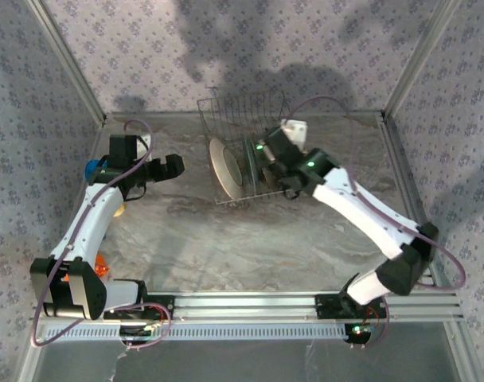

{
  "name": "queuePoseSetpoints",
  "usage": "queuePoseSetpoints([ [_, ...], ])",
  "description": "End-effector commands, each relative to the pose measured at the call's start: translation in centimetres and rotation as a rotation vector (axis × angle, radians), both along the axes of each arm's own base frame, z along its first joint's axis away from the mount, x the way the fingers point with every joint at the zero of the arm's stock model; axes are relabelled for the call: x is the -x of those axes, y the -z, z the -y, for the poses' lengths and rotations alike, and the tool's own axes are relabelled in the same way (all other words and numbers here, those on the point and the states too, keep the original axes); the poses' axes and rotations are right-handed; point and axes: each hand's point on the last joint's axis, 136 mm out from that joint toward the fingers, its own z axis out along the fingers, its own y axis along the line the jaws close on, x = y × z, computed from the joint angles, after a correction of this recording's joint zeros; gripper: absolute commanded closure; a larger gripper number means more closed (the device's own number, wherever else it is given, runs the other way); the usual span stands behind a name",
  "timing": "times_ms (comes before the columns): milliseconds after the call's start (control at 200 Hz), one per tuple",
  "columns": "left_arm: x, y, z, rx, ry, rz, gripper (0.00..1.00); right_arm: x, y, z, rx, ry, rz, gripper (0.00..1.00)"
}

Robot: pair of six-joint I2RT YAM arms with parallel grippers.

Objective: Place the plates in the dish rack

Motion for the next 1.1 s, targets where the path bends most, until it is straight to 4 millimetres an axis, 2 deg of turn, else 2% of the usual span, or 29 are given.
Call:
queuePoseSetpoints([
  [0, 0.0, -1.3, -0.8, -0.106, -0.008, 0.084, 0.01, 0.6, -0.3, 2.7, -0.07, 0.0, -0.006, 0.0],
  [190, 0.0, -2.1, -1.6, -0.21, -0.032, 0.178, 0.01, 1.1, 2.0, 8.2, -0.126, 0.104, -0.045, 0.0],
  [370, 0.4, -3.1, -1.4, -0.253, -0.008, 0.333, 0.01, 2.2, 3.3, 12.5, -0.145, 0.217, -0.047, 0.0],
  [445, 0.9, -3.3, -1.1, -0.296, 0.021, 0.376, 0.01, 2.3, 3.1, 13.8, -0.157, 0.24, -0.037, 0.0],
  [465, 1.0, -3.2, -1.0, -0.307, 0.03, 0.382, 0.01, 2.5, 4.5, 14.1, -0.149, 0.245, -0.065, 0.0],
  [535, 1.4, -2.9, -1.1, -0.34, 0.04, 0.4, 0.01, 2.4, 5.0, 15.2, -0.151, 0.271, -0.061, 0.0],
  [595, 1.5, -3.1, -1.4, -0.358, 0.028, 0.416, 0.01, 2.1, 5.3, 15.7, -0.141, 0.273, -0.037, 0.0],
  [665, 1.7, -4.2, -1.5, -0.359, 0.025, 0.435, 0.0, 1.6, 5.5, 15.8, -0.092, 0.235, -0.016, 0.0],
  [795, 1.9, -5.8, -1.5, -0.359, 0.022, 0.426, 0.0, 1.3, 6.6, 16.6, -0.026, 0.23, -0.071, 0.0],
  [909, 1.9, -5.3, -1.5, -0.334, 0.004, 0.412, 0.01, 0.4, 7.4, 15.7, -0.069, 0.149, -0.094, 0.0],
  [944, 2.0, -5.2, -1.3, -0.323, 0.011, 0.422, 0.01, -0.2, 7.1, 15.4, -0.093, 0.127, -0.064, 0.0],
  [1094, 2.1, -3.8, -1.3, -0.33, 0.019, 0.447, 0.01, -0.7, 6.6, 16.0, -0.128, 0.117, 0.002, 0.0],
])
